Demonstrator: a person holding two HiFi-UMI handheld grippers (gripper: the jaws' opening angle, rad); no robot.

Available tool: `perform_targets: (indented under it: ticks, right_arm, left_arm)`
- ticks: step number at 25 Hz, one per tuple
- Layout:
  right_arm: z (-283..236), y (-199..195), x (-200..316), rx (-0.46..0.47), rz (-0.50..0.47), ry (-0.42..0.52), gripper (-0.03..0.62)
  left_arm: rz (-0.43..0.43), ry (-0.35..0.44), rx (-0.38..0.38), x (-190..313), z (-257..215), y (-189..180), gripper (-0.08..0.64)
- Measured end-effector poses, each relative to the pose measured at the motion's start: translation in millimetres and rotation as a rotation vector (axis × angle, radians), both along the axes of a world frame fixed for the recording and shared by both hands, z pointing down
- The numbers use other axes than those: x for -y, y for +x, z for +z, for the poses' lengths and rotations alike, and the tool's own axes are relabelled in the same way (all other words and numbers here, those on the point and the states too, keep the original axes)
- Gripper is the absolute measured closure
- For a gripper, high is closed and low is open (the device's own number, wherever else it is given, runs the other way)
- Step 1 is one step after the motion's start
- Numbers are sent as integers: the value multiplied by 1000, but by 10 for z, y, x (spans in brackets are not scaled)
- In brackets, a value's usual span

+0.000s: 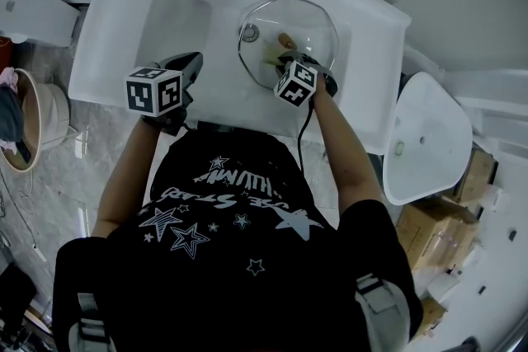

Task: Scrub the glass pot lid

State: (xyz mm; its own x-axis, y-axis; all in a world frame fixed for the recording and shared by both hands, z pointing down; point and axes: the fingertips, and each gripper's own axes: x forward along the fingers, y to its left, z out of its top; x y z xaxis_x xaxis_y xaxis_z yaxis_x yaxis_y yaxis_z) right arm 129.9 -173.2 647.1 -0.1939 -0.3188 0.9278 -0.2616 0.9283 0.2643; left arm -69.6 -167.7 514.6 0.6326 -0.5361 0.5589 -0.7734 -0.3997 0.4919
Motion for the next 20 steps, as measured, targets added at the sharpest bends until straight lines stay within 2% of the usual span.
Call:
perform_targets:
  ticks: [13,20]
  right_arm:
    - [135,-53,-425,-1,-23,-112,514]
    - [115,-114,-587,14,-58,-220,514]
  left_arm:
    - [11,-12,-3,-186,38,24,552]
    - [15,-17,-4,-202,44,37,552]
